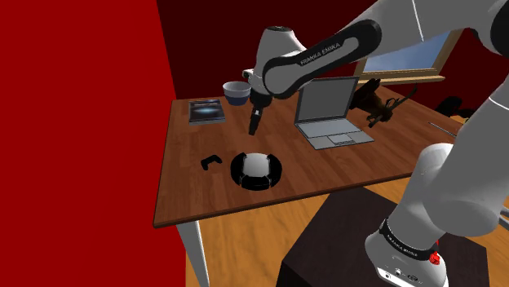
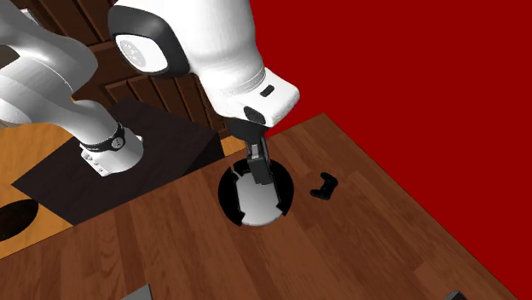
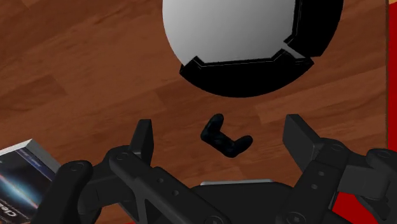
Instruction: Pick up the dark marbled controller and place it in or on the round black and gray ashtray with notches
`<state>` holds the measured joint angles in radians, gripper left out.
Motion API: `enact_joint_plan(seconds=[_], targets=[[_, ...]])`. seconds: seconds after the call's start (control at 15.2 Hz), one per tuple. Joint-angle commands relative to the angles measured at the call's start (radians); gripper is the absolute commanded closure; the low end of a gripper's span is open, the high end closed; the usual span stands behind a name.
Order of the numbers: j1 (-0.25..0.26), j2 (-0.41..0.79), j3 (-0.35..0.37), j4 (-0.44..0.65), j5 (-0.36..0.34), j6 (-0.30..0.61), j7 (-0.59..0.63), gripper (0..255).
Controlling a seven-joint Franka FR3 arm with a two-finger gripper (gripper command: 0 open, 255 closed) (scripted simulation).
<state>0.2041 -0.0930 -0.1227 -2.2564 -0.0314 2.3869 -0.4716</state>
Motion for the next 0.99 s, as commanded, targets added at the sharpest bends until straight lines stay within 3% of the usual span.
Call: enact_joint_plan(seconds=[0.0,0.73,0.92], targets=[[0.011,0.073,0.003,0.038,0.022,0.038,-0.043,0],[0.031,0.452,0.077,0.292,0.107,0.172,-0.249,0],[0.031,0.504,0.087,0.323,0.111,0.195,-0.263,0]])
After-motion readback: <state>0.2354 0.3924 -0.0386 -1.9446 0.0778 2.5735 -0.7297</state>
